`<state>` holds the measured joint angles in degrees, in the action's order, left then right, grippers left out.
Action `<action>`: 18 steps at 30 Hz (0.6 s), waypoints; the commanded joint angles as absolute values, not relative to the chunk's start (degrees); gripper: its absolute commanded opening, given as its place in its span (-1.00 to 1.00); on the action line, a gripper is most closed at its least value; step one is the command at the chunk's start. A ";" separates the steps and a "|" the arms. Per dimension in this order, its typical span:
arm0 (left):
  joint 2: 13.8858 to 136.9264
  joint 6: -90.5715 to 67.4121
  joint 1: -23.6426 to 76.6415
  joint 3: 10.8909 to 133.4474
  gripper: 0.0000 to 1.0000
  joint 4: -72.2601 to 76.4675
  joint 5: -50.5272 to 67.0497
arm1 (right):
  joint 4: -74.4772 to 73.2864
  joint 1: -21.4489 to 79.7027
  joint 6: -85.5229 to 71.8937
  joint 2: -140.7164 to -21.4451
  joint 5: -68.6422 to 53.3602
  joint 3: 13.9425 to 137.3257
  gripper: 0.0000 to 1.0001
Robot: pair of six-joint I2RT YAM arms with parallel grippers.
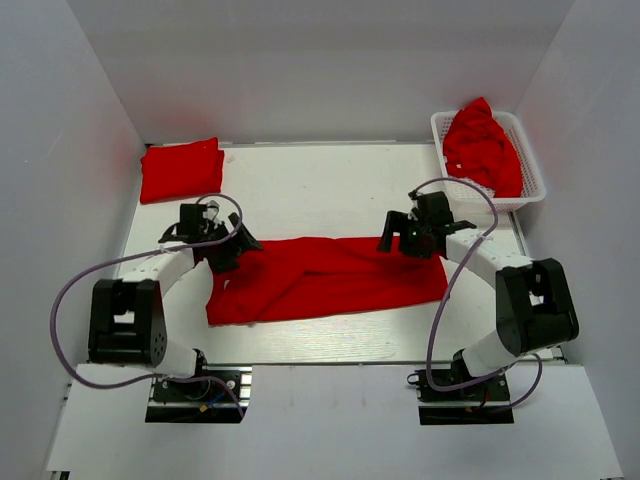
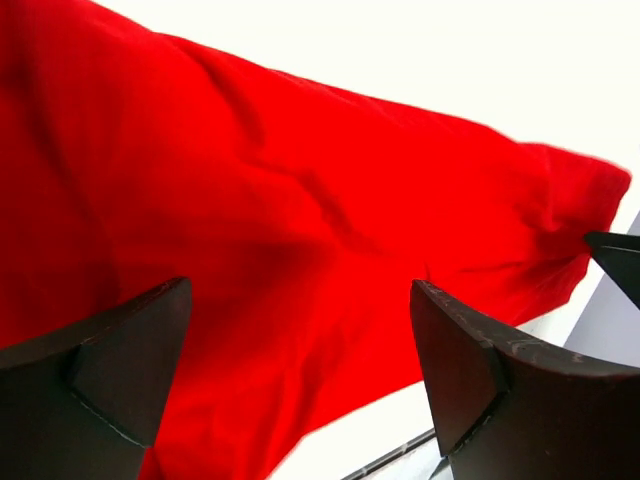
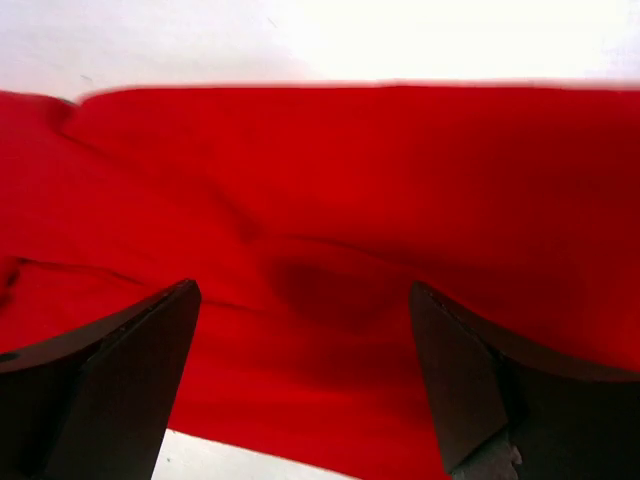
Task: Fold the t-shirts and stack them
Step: Fold the other side of the tshirt into a rectangle, then rotate the tshirt 90 degrees
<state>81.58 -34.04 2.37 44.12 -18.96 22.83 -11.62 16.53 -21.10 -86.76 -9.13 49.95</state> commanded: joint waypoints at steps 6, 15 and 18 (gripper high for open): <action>91.66 -33.93 3.96 43.15 1.00 -6.94 30.50 | -23.79 15.65 -28.56 -83.15 15.67 49.22 0.81; 100.99 -31.65 2.64 45.43 1.00 -14.14 25.69 | -26.28 11.26 -28.91 -83.41 23.46 49.22 0.81; 100.99 -31.64 2.64 48.16 1.00 -15.81 22.08 | -27.07 9.85 -29.44 -82.36 23.30 47.73 0.81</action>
<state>97.47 -35.07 2.70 48.53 -9.78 34.85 -24.56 11.11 -28.21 -83.85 20.18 49.28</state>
